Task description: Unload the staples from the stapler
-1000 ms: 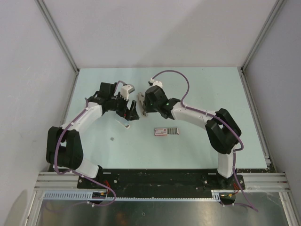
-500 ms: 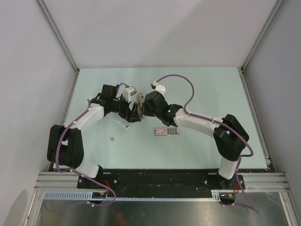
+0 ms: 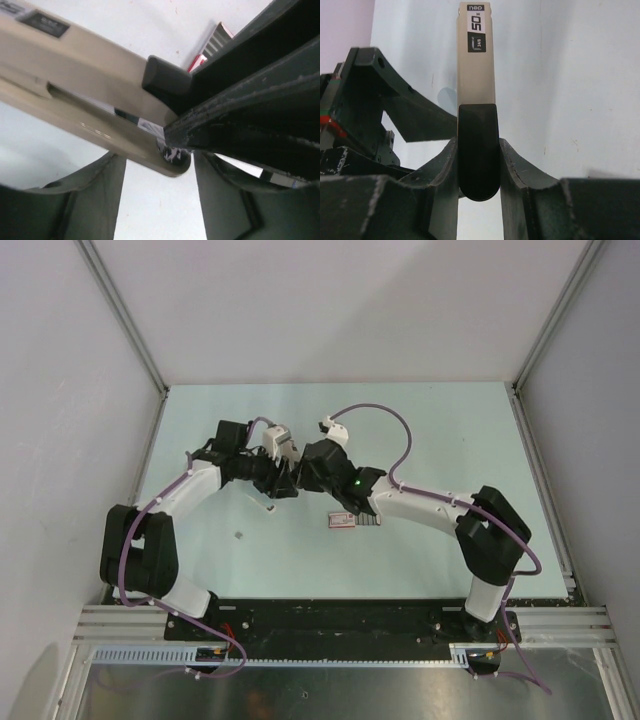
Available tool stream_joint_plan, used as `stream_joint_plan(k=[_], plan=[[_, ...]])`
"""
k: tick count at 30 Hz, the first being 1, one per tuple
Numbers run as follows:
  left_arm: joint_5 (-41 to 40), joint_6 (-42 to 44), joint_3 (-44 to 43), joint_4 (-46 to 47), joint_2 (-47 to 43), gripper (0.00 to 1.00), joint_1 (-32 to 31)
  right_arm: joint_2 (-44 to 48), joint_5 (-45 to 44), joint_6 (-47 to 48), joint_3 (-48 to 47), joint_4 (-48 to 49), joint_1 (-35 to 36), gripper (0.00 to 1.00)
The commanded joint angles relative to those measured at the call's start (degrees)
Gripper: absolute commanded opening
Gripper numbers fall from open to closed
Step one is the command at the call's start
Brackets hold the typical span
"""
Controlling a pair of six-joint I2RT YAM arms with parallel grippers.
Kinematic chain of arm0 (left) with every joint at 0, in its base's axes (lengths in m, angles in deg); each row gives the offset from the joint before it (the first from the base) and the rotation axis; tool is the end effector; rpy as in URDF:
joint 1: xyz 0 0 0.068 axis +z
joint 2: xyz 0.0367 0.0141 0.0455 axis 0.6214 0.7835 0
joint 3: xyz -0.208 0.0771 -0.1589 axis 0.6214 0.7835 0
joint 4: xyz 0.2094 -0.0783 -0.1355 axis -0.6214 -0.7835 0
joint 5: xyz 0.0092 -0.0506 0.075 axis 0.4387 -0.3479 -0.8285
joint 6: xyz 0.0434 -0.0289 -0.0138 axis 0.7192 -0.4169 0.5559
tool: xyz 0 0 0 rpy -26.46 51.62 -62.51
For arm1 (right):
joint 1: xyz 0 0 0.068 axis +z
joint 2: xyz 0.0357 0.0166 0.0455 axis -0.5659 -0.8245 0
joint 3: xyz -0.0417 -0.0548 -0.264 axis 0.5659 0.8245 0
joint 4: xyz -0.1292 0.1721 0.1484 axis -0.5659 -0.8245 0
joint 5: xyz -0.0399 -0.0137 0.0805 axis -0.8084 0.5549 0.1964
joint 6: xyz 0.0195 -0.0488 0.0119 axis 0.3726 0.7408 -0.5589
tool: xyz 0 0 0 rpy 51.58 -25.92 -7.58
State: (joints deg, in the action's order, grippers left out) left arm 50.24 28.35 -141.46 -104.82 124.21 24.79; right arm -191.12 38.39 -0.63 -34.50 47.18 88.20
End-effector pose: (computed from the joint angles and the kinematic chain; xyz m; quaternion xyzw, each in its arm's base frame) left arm 0.2954 -0.0969 0.2305 0.3198 0.8308 -0.3508 0.2907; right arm 0.2527 0.3270 0.2613 0.0154 0.8629 0.2921 0.4121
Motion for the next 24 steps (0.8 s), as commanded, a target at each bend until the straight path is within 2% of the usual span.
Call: stream_joint_plan(k=[1,3,10,14,17,19,24], plan=[[3.05,0.82,0.01,1.55,-0.68,0.52,-0.37,4.59,0.10,-2.89,-0.18,8.00,0.61,0.00],[2.96,1.31,0.22,1.57,-0.83,0.45,-0.35,4.84,0.06,-2.96,0.20,8.26,0.72,0.00],[2.84,2.25,1.08,1.52,-1.34,0.34,-0.45,4.95,0.66,-3.11,2.31,9.21,0.20,0.00],[1.99,3.25,1.06,1.43,-1.34,0.19,-0.43,5.34,1.75,-2.26,3.29,9.77,0.07,0.00],[-1.08,4.94,0.58,1.42,-1.22,0.04,-0.70,6.54,3.11,-0.06,4.70,10.35,0.11,0.00],[-4.56,6.71,0.10,1.47,-1.10,0.01,-1.03,7.59,4.42,1.27,6.50,10.37,-0.26,0.00],[-13.04,10.86,-1.48,2.12,-0.22,0.00,-1.89,10.92,8.92,3.28,12.94,12.85,-2.49,0.00]])
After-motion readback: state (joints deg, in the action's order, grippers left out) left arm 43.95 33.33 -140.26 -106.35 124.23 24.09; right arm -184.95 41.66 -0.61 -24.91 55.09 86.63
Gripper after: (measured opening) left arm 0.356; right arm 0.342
